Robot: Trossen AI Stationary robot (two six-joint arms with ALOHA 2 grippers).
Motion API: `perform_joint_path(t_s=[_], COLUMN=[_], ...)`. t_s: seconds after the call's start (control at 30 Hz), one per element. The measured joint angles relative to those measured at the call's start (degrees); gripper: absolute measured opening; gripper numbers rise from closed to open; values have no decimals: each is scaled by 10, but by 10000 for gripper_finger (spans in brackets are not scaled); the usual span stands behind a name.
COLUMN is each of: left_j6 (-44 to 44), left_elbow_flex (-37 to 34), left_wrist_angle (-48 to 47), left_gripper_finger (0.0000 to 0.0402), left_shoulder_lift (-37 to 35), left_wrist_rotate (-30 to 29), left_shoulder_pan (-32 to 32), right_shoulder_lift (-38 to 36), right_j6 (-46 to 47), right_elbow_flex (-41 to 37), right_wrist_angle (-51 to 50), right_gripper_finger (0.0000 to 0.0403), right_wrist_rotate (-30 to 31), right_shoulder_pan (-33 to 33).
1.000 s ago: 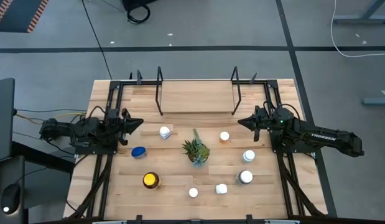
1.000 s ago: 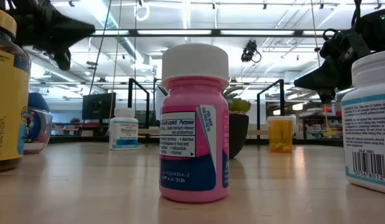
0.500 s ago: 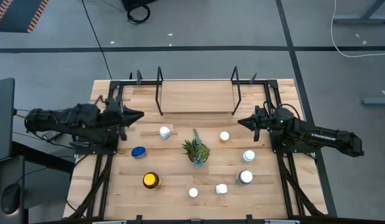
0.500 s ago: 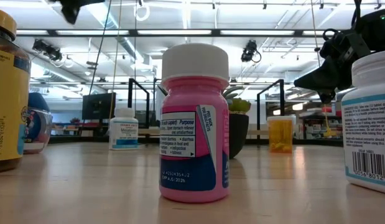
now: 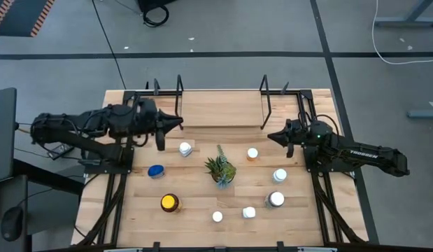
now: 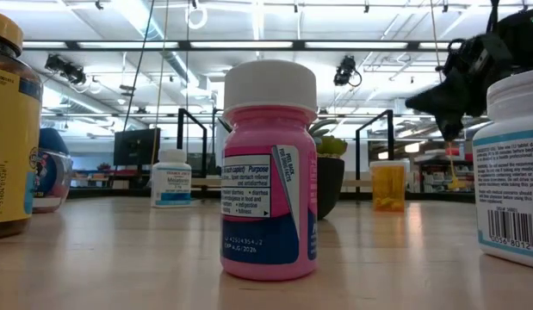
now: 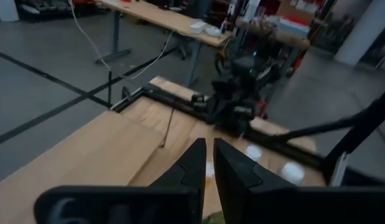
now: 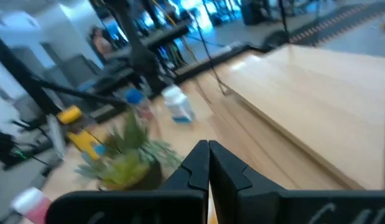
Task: Pick and place medicine bottles onto shelf by color
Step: Put the top white pill bottle on the shelf
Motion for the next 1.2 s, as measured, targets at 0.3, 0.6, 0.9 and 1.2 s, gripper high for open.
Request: perform_joint_path(t_s=[0.3,0.6,0.9,1.2], left_j6=[27,33,33,82], left_elbow_flex=[63,68,68,68], left_wrist_angle=[67,100,100,99], left_gripper_finger=[33,35,33,33], left_shoulder_lift=[42,42,42,42], left_wrist_rotate=[0,0,0,0], left_shoulder_pan=[11,24,24,37], right_shoulder_lift=[57,239,434,545], right_j6=[-35,-72,5,152], right_elbow_flex=[161,373,524,631], right_wrist_angle=[-23,-90,-255,-310], right_gripper_finger=[10,10,10,10], right_wrist_rotate=[-14,18,53,53], right_shoulder_pan=[0,0,0,0])
